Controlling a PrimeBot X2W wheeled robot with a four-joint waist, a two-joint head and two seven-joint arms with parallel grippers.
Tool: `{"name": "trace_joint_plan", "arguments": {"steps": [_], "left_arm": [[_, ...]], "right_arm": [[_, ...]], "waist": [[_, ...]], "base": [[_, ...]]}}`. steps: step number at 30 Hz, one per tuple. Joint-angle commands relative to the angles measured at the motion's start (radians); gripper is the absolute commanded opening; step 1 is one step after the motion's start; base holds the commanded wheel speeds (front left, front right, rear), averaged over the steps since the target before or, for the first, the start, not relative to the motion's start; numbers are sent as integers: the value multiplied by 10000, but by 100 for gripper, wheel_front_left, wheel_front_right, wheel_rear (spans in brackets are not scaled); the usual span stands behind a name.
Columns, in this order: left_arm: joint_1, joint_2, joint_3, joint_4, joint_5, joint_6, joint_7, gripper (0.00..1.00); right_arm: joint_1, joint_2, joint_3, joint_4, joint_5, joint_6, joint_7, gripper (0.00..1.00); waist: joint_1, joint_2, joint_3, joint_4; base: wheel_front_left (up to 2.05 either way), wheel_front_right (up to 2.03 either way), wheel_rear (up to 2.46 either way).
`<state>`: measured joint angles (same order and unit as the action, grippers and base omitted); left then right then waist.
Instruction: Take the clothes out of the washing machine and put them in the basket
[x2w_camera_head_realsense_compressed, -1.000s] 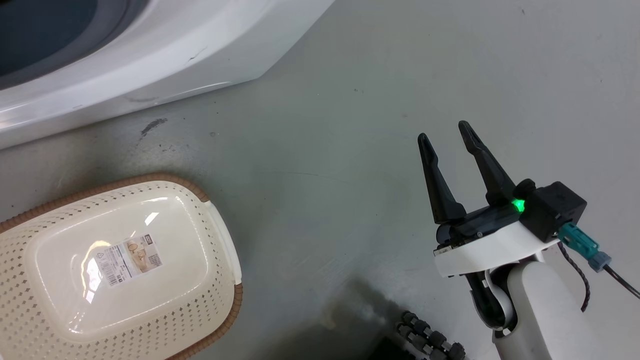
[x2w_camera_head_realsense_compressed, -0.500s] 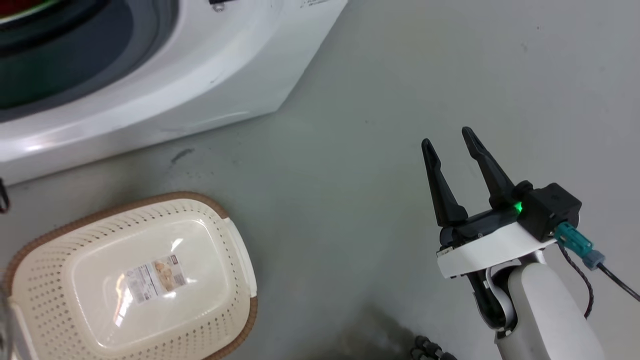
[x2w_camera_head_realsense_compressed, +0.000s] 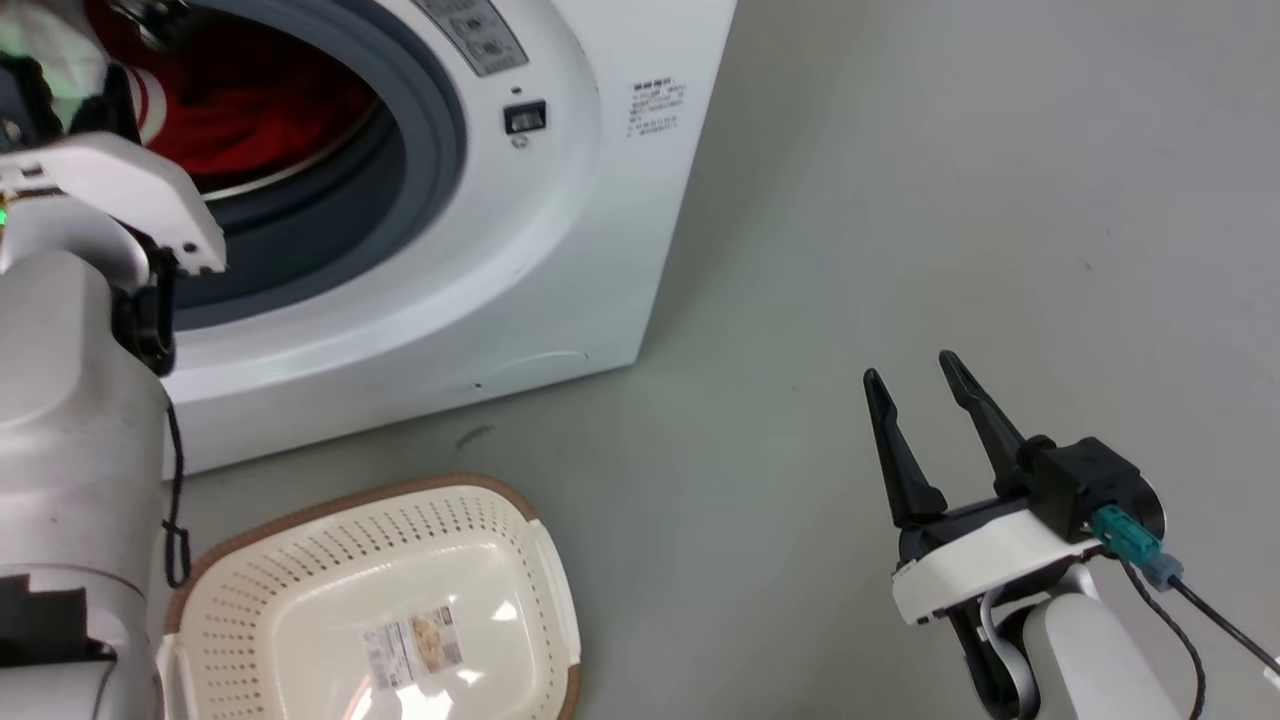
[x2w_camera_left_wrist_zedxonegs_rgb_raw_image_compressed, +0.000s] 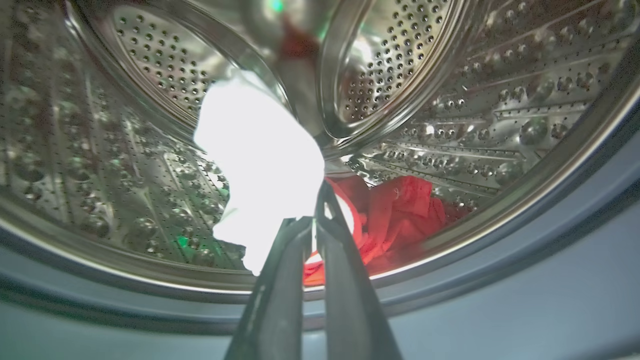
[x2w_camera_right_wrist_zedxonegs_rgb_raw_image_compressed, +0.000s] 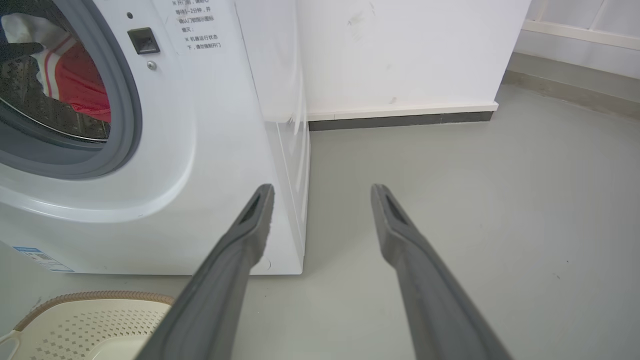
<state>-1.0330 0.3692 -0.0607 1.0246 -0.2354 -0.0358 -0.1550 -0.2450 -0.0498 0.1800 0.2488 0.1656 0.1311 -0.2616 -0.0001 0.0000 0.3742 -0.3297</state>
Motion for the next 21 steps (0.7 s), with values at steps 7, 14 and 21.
{"name": "trace_joint_plan", "arguments": {"steps": [7,14,21], "left_arm": [[898,-564,37,160,-332,-179,-828,0],[1951,-946,86,-748,-542,-348,-1086,0],[2932,-1275,-159,-2514,-409,-504,-1121,0]], "right_arm": [[611,-9,-292,-119,-264,-7,317,100],[1168,-7,-662,-398,-414,-7,693,100],[1605,-7,-871,-848,-562,-7,1024,100]], "waist": [[1,0,-1667,773],[1,0,-2545,1168],[1,0,-3031,1631]], "base": [[0,0,0],[0,0,0],[0,0,0]]}}
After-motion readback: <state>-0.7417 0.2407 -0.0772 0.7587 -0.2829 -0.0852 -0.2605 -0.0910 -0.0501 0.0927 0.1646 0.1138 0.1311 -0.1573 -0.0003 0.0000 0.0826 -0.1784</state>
